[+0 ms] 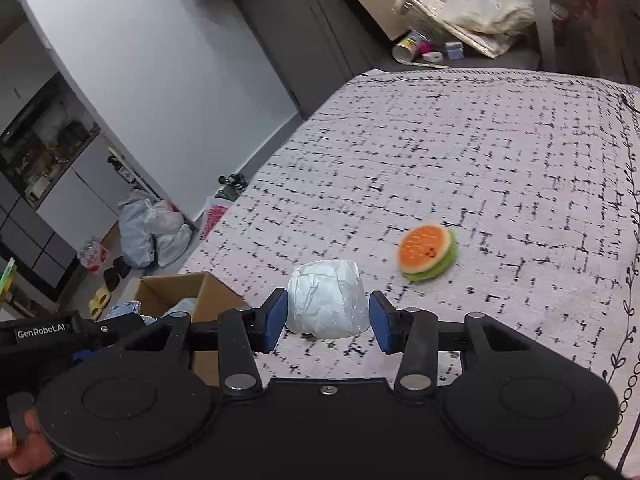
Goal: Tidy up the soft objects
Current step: 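Carry the heart plush to the box with the left tool while the right tool grasps the white plush, then release the heart plush into the box with the left tool while the right tool drops the white plush in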
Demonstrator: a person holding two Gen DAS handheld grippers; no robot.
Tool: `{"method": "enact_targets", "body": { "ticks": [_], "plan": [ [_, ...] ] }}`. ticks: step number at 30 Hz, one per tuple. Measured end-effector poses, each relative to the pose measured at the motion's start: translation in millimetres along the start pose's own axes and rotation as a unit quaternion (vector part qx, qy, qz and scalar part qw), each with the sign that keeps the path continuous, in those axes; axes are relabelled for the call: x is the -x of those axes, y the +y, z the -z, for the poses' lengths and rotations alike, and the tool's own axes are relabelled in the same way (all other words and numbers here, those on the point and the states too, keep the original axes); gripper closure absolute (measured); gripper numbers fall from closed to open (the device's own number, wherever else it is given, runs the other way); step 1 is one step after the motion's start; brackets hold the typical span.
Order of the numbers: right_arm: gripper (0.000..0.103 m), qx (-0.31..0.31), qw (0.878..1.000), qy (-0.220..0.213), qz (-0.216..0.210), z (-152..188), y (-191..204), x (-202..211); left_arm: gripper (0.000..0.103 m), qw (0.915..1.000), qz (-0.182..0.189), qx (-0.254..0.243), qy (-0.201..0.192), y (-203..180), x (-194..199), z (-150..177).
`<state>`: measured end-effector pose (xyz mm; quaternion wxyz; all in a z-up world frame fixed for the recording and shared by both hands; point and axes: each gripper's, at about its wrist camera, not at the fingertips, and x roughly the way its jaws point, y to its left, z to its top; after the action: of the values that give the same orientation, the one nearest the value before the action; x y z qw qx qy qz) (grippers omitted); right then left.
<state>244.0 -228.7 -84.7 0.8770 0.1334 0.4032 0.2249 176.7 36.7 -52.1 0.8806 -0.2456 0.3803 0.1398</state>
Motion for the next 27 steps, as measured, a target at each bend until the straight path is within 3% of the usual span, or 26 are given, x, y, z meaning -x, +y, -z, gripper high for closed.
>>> {"method": "enact_targets", "body": {
  "ticks": [13, 27],
  "plan": [
    [0.059, 0.033, 0.999, -0.006, -0.021, 7, 37, 0, 0.071, 0.9997, -0.017, 0.014, -0.005, 48, 10, -22],
    [0.059, 0.081, 0.996, -0.001, -0.023, 21, 80, -18, 0.071, 0.9996, -0.022, 0.014, 0.007, 90, -12, -32]
  ]
}}
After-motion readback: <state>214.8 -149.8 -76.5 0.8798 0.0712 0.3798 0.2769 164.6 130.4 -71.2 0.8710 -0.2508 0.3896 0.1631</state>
